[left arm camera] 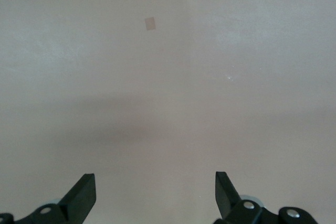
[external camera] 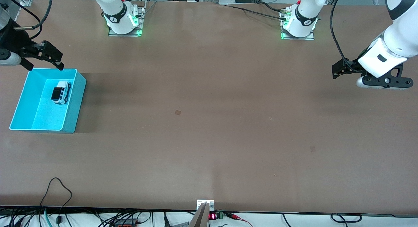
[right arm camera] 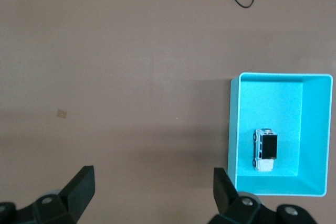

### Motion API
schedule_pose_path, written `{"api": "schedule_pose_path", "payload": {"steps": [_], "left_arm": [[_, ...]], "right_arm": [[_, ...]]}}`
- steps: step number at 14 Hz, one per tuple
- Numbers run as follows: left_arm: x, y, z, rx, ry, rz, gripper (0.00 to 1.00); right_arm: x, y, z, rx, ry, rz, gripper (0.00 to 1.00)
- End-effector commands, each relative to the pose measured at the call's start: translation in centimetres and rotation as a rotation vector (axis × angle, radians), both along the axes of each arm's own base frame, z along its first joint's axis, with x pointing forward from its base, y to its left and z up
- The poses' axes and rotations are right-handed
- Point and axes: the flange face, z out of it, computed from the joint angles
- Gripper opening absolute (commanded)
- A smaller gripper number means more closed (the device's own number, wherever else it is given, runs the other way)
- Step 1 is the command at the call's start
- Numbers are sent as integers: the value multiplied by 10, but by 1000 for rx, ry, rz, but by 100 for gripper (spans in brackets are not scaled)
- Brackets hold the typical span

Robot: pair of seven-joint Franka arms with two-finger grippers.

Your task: Wind and store white jeep toy

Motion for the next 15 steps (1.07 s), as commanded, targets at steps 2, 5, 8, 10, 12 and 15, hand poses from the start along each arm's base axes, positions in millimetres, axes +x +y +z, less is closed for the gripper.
{"api": "schedule_pose_path", "payload": {"steps": [2,5,8,10,12,15], "left_arm": [[3,-2,6,-13,3,-4,100],[3,-2,6,-11,2,-4,100],[3,-2,6,-11,2,-4,100],[3,-2,6,-11,2,-4,100],[3,-2,6,-11,2,-4,100],[3,-2,6,-11,2,-4,100]], "right_arm": [[-10,1,-4,17,32,-37,100],[-12,-6,-8,48,65,-51,100],[-8,-7,-8,43,57,-40,100],[-3,-7,-7,44,54,-31,100],[-1,-7,-7,45,51,-29,100],[5,-9,-8,46,49,-31,100]]}}
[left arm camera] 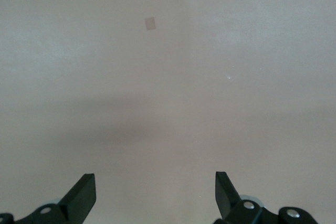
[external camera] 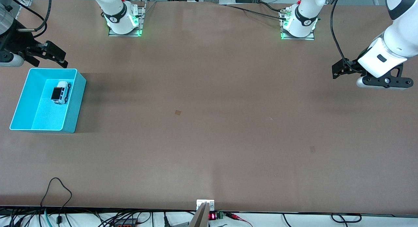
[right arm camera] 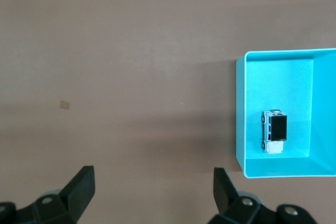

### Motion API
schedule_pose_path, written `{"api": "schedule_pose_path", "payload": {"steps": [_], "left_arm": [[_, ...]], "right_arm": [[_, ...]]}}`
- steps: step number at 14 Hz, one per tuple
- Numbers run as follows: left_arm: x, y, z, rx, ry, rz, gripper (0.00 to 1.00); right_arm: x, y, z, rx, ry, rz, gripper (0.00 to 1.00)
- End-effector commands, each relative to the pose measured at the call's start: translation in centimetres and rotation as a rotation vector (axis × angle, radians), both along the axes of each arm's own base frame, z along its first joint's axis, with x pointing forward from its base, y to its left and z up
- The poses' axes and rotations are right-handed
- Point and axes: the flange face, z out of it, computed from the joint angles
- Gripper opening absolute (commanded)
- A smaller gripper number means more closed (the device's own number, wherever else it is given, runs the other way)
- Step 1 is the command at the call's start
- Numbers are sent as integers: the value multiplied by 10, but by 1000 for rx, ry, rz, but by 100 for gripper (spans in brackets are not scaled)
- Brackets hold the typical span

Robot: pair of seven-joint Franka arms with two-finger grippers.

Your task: Wind and store white jeep toy

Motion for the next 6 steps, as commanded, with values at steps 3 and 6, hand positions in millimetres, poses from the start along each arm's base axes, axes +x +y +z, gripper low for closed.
{"api": "schedule_pose_path", "payload": {"steps": [3,6], "left_arm": [[3,-2,6,-11,2,-4,100],[3,-2,6,-11,2,-4,100]], "right_arm": [[14,-4,6,18,-13,2,100],[15,-3,5,17,-12,5,100]]}}
